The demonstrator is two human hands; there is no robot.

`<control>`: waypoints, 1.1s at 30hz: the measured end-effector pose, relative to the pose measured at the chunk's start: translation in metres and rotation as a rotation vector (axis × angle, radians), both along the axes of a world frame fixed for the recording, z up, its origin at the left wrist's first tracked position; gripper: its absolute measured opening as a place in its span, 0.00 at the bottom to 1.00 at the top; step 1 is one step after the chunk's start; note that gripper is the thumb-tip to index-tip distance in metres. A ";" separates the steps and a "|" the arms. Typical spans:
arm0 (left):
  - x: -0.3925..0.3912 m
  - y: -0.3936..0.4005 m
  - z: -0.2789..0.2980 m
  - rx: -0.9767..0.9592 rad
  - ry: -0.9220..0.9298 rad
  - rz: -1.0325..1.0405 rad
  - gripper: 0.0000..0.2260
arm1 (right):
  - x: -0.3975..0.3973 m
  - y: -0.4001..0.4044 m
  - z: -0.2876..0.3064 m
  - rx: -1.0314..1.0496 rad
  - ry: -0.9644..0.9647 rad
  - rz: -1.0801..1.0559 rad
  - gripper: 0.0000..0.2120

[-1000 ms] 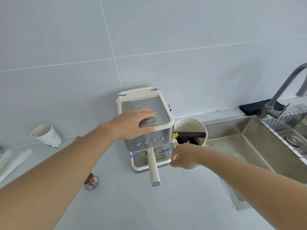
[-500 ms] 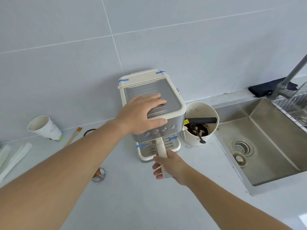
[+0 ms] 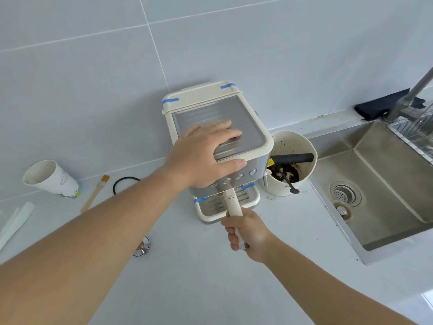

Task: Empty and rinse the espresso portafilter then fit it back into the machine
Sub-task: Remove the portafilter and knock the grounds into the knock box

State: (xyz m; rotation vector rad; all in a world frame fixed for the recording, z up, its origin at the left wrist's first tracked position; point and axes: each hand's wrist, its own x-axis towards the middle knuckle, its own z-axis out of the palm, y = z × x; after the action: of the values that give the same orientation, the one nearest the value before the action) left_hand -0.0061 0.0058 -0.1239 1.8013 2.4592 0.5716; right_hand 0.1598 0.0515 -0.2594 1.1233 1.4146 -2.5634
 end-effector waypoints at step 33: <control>0.000 0.000 0.004 0.015 -0.056 0.040 0.30 | -0.093 -0.086 -0.028 -0.208 0.048 -0.455 0.10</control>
State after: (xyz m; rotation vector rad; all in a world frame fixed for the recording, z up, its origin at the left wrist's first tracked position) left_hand -0.0064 0.0061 -0.1202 1.7199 2.4656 0.6356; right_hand 0.0664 -0.0342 -0.2879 1.4984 0.9511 -2.9614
